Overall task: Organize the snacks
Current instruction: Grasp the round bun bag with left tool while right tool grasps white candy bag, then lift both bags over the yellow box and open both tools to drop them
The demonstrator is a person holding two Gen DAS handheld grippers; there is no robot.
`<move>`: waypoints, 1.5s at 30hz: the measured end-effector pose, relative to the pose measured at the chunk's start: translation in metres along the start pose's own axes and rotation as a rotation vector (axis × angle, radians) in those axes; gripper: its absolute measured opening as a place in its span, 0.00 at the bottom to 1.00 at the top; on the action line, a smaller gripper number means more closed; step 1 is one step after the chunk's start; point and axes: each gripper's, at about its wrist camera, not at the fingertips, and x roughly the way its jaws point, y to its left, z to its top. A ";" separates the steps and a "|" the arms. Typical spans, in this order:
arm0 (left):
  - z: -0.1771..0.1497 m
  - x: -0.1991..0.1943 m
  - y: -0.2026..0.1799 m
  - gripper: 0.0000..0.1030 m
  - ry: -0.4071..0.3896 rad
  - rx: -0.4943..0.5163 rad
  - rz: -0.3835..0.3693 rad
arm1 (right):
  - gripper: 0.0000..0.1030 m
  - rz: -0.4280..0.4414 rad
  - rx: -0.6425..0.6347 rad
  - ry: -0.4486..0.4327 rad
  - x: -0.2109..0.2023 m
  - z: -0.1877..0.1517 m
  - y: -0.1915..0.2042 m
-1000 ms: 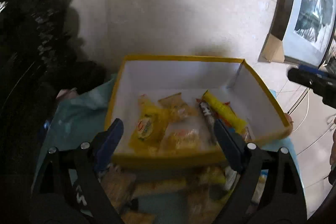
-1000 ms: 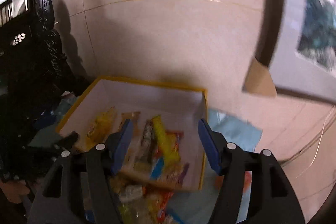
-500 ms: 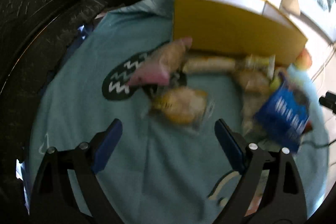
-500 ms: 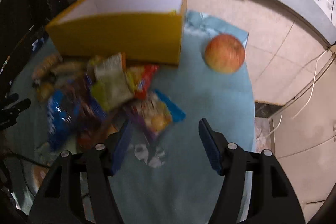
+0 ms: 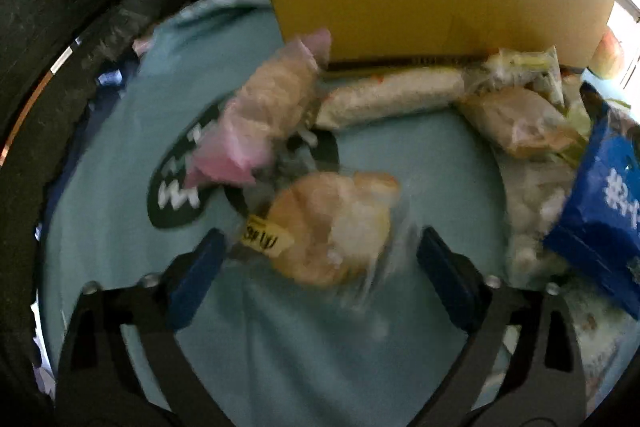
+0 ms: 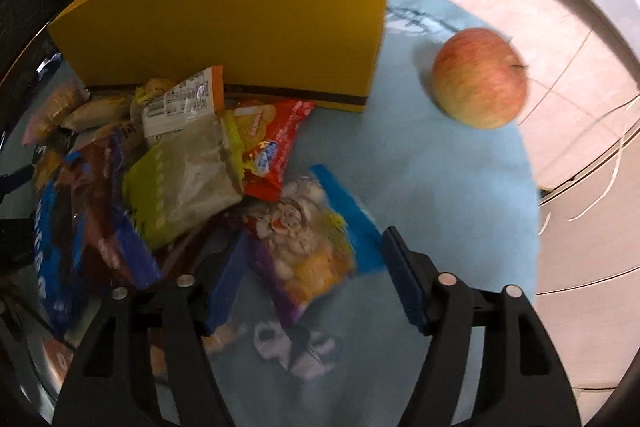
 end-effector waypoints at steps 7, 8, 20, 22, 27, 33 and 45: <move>-0.005 0.005 0.009 0.72 -0.040 -0.025 -0.113 | 0.53 0.007 0.003 0.009 0.001 -0.004 -0.001; -0.007 0.001 0.006 0.57 -0.050 -0.010 -0.118 | 0.49 0.022 0.009 0.010 -0.002 -0.005 -0.003; -0.022 -0.033 -0.002 0.23 -0.073 -0.018 -0.212 | 0.41 0.091 0.089 -0.041 -0.071 -0.034 -0.019; -0.024 -0.035 -0.005 0.25 -0.062 -0.015 -0.213 | 0.41 0.087 0.094 -0.035 -0.076 -0.039 -0.023; -0.024 -0.045 -0.005 0.89 -0.114 -0.034 -0.142 | 0.41 0.084 0.104 -0.006 -0.076 -0.052 -0.031; -0.004 -0.025 -0.014 0.91 -0.060 -0.012 -0.169 | 0.41 0.088 0.102 -0.011 -0.079 -0.060 -0.018; -0.007 -0.020 -0.012 0.39 -0.039 -0.047 -0.296 | 0.41 0.091 0.075 -0.021 -0.067 -0.048 -0.009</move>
